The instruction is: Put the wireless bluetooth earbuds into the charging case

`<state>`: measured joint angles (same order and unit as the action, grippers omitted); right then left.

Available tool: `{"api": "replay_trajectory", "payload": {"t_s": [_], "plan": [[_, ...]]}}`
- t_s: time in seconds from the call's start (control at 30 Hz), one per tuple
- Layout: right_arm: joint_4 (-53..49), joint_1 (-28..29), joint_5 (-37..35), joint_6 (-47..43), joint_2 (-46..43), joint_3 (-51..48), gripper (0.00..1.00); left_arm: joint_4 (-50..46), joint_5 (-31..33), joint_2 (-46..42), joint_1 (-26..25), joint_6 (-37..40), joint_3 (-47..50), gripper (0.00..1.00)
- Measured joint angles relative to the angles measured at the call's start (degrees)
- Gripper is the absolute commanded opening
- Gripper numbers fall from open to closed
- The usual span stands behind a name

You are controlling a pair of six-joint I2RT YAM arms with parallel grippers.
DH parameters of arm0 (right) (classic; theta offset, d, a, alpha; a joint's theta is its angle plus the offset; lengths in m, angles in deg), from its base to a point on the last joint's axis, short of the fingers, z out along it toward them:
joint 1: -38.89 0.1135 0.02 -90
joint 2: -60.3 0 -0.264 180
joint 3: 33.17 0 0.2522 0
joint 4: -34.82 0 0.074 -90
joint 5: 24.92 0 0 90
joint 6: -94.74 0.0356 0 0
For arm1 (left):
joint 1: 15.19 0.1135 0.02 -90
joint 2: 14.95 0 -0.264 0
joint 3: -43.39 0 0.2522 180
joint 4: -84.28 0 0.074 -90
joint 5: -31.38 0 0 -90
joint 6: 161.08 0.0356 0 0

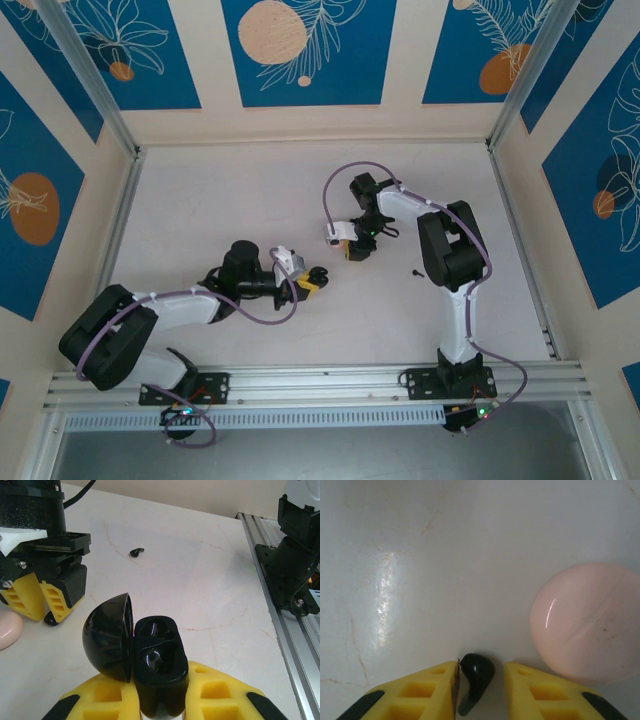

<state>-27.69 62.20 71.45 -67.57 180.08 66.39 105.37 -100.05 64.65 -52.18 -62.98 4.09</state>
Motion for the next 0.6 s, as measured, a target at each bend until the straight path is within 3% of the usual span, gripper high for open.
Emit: {"api": "replay_trajectory", "payload": {"t_s": [0.37,0.6], "plan": [[0.07,-0.02,0.46,0.94,0.46,0.35,0.15,-0.22,0.04,0.02,0.11,0.5,-0.02,0.11],[4.13,-1.03,5.7,6.38,-3.45,-4.52,0.15,0.24,2.03,0.48,0.11,1.03,-0.07,0.1]]}}
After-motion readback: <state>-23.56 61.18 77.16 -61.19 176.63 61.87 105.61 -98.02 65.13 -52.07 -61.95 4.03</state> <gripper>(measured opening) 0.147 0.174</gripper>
